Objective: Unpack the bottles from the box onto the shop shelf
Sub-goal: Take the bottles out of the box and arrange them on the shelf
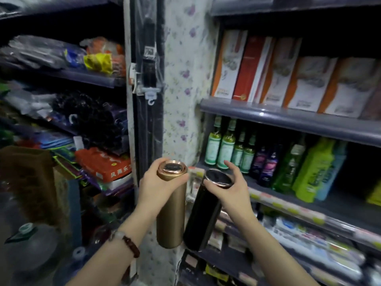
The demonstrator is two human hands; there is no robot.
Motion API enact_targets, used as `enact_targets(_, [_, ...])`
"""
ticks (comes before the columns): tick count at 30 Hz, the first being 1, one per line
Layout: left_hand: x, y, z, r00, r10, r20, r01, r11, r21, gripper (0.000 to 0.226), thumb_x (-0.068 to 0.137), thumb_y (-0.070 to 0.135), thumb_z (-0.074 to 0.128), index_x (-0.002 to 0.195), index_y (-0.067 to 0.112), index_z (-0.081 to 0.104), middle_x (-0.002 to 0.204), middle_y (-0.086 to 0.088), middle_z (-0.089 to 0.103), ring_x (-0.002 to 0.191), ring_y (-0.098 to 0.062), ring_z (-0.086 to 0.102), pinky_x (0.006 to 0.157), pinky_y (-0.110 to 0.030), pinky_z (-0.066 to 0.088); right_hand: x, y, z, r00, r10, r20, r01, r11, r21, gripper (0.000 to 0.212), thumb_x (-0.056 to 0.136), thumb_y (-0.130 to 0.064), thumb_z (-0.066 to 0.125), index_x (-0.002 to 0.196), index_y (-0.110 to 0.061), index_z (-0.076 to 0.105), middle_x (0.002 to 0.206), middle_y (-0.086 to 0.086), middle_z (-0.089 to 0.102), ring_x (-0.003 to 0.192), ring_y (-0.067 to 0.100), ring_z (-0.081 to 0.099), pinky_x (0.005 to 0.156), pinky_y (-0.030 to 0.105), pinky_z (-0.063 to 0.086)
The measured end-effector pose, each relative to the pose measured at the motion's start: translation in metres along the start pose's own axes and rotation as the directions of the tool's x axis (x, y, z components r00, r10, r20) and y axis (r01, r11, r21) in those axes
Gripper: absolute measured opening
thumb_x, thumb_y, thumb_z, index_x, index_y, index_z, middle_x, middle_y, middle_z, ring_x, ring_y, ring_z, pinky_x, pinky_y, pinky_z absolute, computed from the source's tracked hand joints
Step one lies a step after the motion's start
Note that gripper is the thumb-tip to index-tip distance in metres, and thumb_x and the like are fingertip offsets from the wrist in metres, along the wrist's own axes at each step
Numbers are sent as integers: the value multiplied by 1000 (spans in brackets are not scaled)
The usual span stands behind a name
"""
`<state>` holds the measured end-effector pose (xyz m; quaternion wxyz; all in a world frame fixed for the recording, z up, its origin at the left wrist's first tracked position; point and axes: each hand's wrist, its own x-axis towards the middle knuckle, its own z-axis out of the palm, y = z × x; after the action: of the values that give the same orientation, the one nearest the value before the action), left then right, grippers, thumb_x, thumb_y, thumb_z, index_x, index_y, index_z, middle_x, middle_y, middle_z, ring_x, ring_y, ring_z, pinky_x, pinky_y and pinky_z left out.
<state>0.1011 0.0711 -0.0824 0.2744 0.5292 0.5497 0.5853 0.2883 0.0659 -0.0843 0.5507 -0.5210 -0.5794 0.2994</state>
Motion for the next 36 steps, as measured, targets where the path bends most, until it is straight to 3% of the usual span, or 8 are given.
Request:
enact_targets(2, [1, 25, 26, 999, 6, 34, -4, 997, -77, 64, 44, 53, 82, 102, 40, 61, 99, 15, 69, 95, -5, 65, 85, -23, 50, 4, -9, -31, 997, 6, -82, -3, 1000, 30, 86, 54, -51, 82, 130, -33, 48, 125, -6, 60, 114, 11, 57, 102, 39, 46])
enact_targets(5, [0, 63, 66, 994, 29, 105, -9, 981, -192, 61, 59, 32, 87, 112, 32, 57, 97, 17, 64, 90, 3, 60, 74, -10, 42, 14, -22, -78, 986, 4, -169, 6, 998, 62, 77, 57, -44, 85, 126, -28, 53, 123, -6, 60, 110, 6, 58, 102, 36, 46])
enact_targets(11, [0, 127, 148, 974, 68, 215, -3, 958, -288, 63, 38, 50, 84, 95, 31, 66, 97, 7, 73, 92, -9, 68, 86, -27, 51, 32, -50, -178, 973, 0, -229, 24, 995, 101, 56, 64, -30, 87, 114, -22, 63, 103, -5, 71, 93, 7, 68, 82, 23, 52])
enact_targets(15, [-2, 174, 188, 959, 141, 245, -55, 943, -328, 43, 52, 35, 87, 91, 33, 68, 93, 9, 73, 93, -10, 67, 84, -28, 51, 46, -69, -232, 964, -31, -265, 62, 992, 110, 53, 64, -28, 87, 112, -21, 65, 100, -1, 73, 92, 10, 69, 85, 26, 54])
enact_targets(19, [7, 219, 213, 953, 176, 245, -80, 930, -358, 50, 54, 43, 85, 99, 31, 67, 101, 7, 71, 97, -14, 64, 87, -35, 53, 69, -90, -270, 958, -92, -270, 114, 991, 68, 60, 62, -35, 87, 116, -22, 64, 106, -4, 70, 97, 10, 67, 90, 31, 55])
enact_targets(26, [37, 273, 220, 941, 262, 215, -160, 902, -400, 47, 56, 39, 86, 98, 28, 67, 96, 6, 73, 87, -13, 69, 73, -31, 56, 119, -127, -283, 945, -160, -284, 192, 977, 89, 74, 46, -52, 87, 112, -24, 67, 107, 1, 71, 97, 18, 70, 87, 40, 57])
enact_targets(32, [71, 300, 211, 901, 409, 144, -321, 853, -412, 58, 57, 38, 85, 110, 25, 65, 100, 8, 70, 90, -6, 67, 74, -24, 53, 148, -165, -268, 899, -269, -346, 317, 944, 89, 69, 60, -41, 87, 120, -18, 62, 111, 0, 67, 97, 12, 66, 82, 27, 55])
enact_targets(36, [93, 316, 205, 843, 527, 110, -438, 791, -428, 58, 57, 36, 86, 110, 23, 65, 101, 9, 70, 91, -2, 66, 80, -22, 52, 169, -186, -256, 833, -314, -456, 373, 927, 43, 78, 46, -55, 85, 114, -23, 64, 110, -1, 69, 102, 15, 66, 94, 38, 53])
